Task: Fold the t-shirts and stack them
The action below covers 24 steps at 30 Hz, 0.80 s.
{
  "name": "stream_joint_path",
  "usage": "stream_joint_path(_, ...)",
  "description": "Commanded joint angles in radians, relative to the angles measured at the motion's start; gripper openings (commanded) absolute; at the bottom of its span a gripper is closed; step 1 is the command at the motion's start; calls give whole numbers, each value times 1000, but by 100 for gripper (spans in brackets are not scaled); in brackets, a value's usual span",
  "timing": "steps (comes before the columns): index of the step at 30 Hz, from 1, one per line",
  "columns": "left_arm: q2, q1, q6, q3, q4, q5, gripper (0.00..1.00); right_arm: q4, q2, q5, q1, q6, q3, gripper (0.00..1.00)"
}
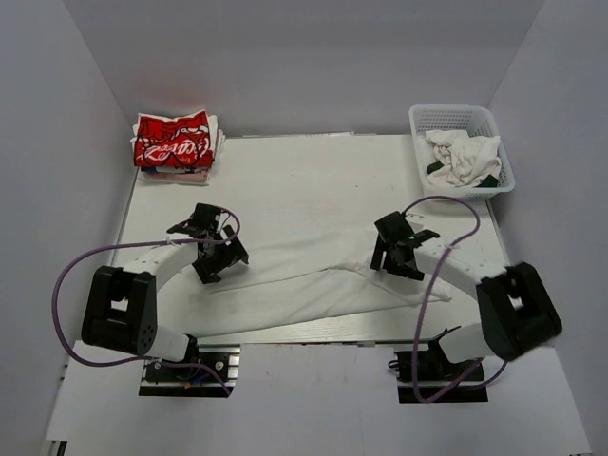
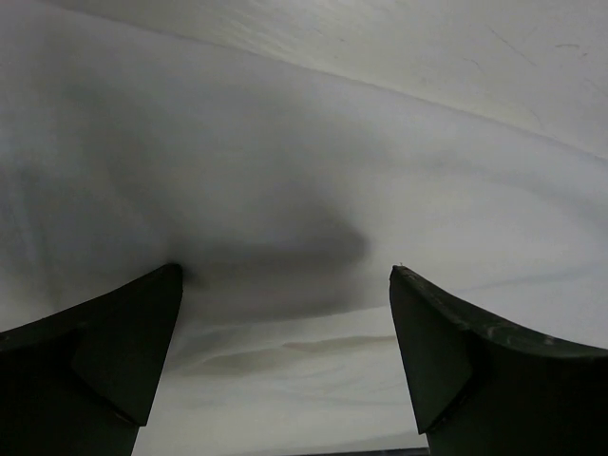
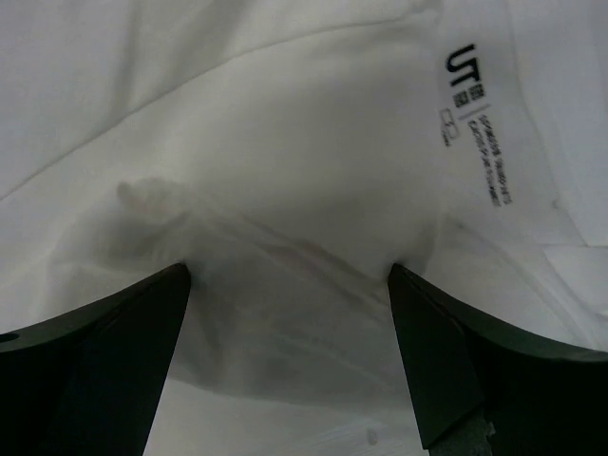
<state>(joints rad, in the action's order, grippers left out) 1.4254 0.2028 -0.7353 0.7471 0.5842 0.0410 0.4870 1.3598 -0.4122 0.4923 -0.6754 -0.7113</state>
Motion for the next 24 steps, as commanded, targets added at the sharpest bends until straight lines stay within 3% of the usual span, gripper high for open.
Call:
stream_joint_path(1,1,32,22,-43,86,-62,100,-67,152,44,-6,14,-123,91)
stream_joint_path(3,20,47,22,-55,121,-72,100,-80,304,39,-3,30,-167,91)
stream_joint_path(8,101,147,-47,-83,233,-47,100,-41,617,32,-11,106,-495,91)
stream_joint_path(9,113,162,-47,-83,250,-12,100,-39,657,47,-15,173,-663,91)
stream_joint_path(11,122,219,-47,-83,295,20,100,-39,813,91,-15,221,-781,91)
stream_joint_path(12,122,239,-59,-83,307,48,100,-27,855,104,-17,291,-979,91)
stream_joint_path(14,103,289,-71,-69,354,85,100,39,1047,216,-18,370,-1130,91)
stream_joint_path(15,71,306,-62,-58,355,174,100,76,1138,252,-18,452,-1342,91)
stream_joint_path(17,14,375,-52,-29,412,250,100,160,1258,303,-18,525,-1523,91)
stream_joint_path(19,-58,408,-84,47,500,197,100,151,1256,306,-20,622,-1535,91)
stream_joint_path(20,-125,417,-84,73,537,141,100,39,1177,323,-18,645,-1497,91)
stream_joint_path(22,-173,437,-70,128,540,117,100,-60,1093,326,-23,671,-1303,91)
stream_joint_path(24,-154,446,-61,170,520,48,100,-233,926,380,-21,669,-1217,91)
